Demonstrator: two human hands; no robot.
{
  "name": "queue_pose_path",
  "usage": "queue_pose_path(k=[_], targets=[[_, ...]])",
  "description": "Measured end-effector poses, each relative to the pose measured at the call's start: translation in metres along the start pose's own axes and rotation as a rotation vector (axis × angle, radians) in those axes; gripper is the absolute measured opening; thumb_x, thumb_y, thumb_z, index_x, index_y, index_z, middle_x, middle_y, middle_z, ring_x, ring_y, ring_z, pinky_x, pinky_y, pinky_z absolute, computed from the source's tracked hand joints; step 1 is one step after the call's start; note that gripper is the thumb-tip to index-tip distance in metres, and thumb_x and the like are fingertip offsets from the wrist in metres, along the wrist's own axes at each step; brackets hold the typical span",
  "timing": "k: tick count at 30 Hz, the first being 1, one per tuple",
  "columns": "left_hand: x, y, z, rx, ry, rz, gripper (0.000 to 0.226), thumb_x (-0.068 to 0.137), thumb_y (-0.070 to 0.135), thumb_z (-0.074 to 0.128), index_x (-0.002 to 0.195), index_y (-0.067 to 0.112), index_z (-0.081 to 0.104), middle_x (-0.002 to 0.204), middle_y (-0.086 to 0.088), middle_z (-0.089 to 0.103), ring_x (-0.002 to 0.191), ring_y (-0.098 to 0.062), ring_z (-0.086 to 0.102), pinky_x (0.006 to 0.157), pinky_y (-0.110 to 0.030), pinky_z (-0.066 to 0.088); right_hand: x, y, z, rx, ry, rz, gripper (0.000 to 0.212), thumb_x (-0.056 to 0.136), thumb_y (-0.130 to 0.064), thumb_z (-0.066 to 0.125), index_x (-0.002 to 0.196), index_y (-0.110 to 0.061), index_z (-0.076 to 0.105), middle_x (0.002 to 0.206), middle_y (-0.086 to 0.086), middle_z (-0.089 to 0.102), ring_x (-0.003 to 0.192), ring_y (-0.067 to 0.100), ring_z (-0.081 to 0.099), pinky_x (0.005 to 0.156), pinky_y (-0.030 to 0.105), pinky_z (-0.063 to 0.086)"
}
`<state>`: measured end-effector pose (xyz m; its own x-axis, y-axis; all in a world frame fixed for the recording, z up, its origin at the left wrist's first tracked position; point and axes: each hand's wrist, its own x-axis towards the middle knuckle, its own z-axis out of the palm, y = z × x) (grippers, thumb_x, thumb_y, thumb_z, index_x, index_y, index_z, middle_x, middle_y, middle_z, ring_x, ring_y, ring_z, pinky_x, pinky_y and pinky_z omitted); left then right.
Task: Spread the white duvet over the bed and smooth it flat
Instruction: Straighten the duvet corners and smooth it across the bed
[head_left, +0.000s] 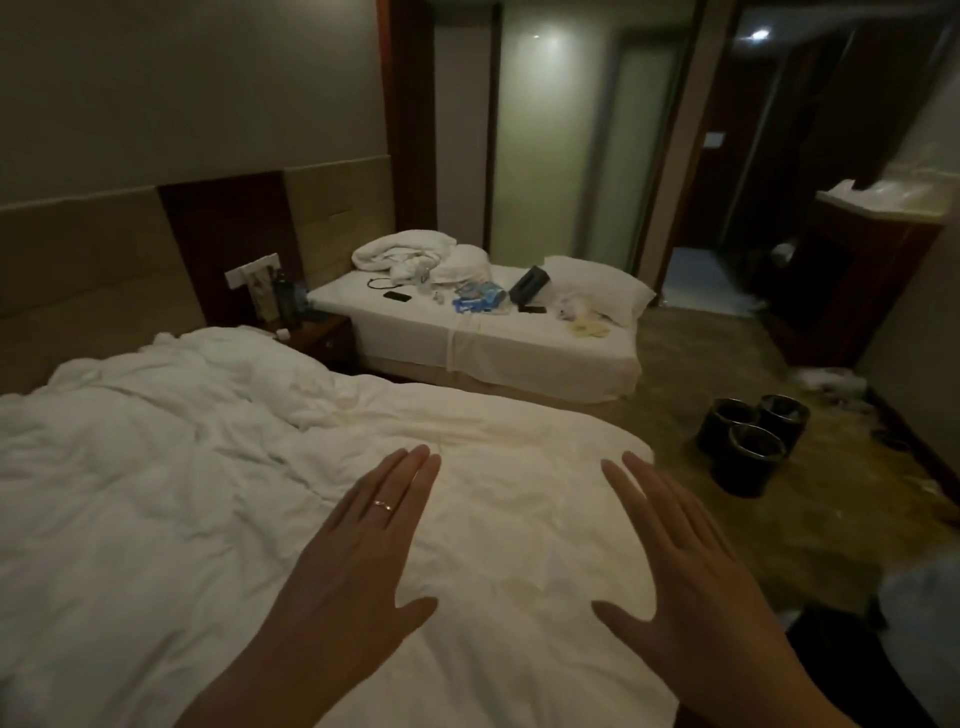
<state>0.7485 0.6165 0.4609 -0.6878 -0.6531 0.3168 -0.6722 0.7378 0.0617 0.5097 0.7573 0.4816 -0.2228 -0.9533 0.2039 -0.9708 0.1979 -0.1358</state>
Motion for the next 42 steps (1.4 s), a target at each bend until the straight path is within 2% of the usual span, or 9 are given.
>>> queue_pose_path(k=[3,9,16,18,21,23,33,39,42], targets=[[0.011,0.037,0.002,0.061,0.036,-0.065,0.127,0.050,0.063,0.083,0.153,0.015,0.026,0.156,0.001,0.033,0.142,-0.012,0.026,0.112,-0.026,0.032,0.008,0.040,0.000,0.017,-0.019,-0.056,0.117,0.082,-0.068,0.058,0.128,-0.049,-0.047,0.144,-0.022,-0.043,0.137,0.001,-0.028,0.111,0.025,-0.014],[0.023,0.106,0.017,0.068,-0.055,-0.214,0.128,0.047,0.054,0.089,0.153,0.015,0.028,0.154,0.000,0.037,0.140,-0.013,0.028,0.111,-0.025,0.021,0.019,0.116,0.006,0.125,-0.067,-0.153,0.111,0.083,-0.065,0.059,0.132,-0.051,-0.040,0.154,-0.019,-0.033,0.140,0.003,-0.024,0.111,0.027,-0.013],[0.033,0.120,0.007,0.071,-0.006,-0.394,0.129,0.049,0.054,0.090,0.154,0.019,0.022,0.157,0.003,0.030,0.141,-0.011,0.031,0.107,-0.030,0.039,0.063,0.132,0.007,0.182,-0.041,-0.321,0.114,0.080,-0.067,0.062,0.139,-0.047,-0.034,0.159,-0.018,-0.023,0.149,0.008,-0.010,0.119,0.029,-0.001],[0.039,0.111,-0.002,0.069,0.011,-0.417,0.125,0.059,0.052,0.086,0.156,0.023,0.012,0.159,0.008,0.015,0.143,-0.007,0.019,0.113,-0.030,0.032,0.078,0.125,0.005,0.188,-0.014,-0.353,0.115,0.079,-0.066,0.063,0.140,-0.046,-0.033,0.160,-0.017,-0.019,0.150,0.009,-0.007,0.120,0.028,0.003],[0.051,0.099,-0.004,0.010,0.051,-0.415,0.114,0.080,0.055,0.070,0.152,0.029,-0.014,0.157,0.017,-0.014,0.145,0.000,-0.008,0.115,-0.018,0.003,0.100,0.114,0.010,0.188,0.005,-0.384,0.115,0.078,-0.069,0.062,0.143,-0.045,-0.029,0.160,-0.017,-0.018,0.150,0.009,-0.005,0.118,0.026,0.001],[0.061,0.093,-0.001,0.029,0.049,-0.437,0.112,0.083,0.055,0.066,0.151,0.030,-0.019,0.158,0.017,-0.017,0.144,0.001,-0.012,0.113,-0.015,-0.001,0.118,0.112,0.016,0.189,-0.001,-0.415,0.115,0.077,-0.070,0.062,0.145,-0.045,-0.027,0.161,-0.018,-0.017,0.150,0.009,-0.002,0.114,0.025,-0.001],[0.153,0.048,0.038,0.255,0.089,-0.699,0.116,0.070,0.047,0.082,0.156,0.022,0.007,0.163,0.004,0.012,0.148,-0.012,0.014,0.112,-0.021,0.009,0.291,0.121,0.065,0.269,-0.017,-0.708,0.117,0.075,-0.068,0.067,0.144,-0.044,-0.025,0.161,-0.017,-0.010,0.150,0.008,0.002,0.115,0.025,0.000],[0.229,0.050,0.040,0.338,0.112,-0.873,0.117,0.069,0.044,0.083,0.156,0.021,0.009,0.162,0.004,0.016,0.148,-0.012,0.017,0.110,-0.019,0.000,0.402,0.140,0.065,0.248,-0.053,-0.823,0.118,0.071,-0.070,0.069,0.152,-0.040,-0.012,0.162,-0.017,-0.005,0.150,0.009,0.007,0.114,0.027,0.003],[0.251,0.044,0.043,0.351,0.089,-0.949,0.123,0.059,0.048,0.089,0.155,0.019,0.019,0.159,0.001,0.027,0.144,-0.015,0.028,0.111,-0.024,0.013,0.439,0.151,0.059,0.258,-0.073,-0.852,0.115,0.074,-0.071,0.064,0.151,-0.040,-0.016,0.162,-0.016,-0.008,0.150,0.008,0.001,0.122,0.031,0.008]])
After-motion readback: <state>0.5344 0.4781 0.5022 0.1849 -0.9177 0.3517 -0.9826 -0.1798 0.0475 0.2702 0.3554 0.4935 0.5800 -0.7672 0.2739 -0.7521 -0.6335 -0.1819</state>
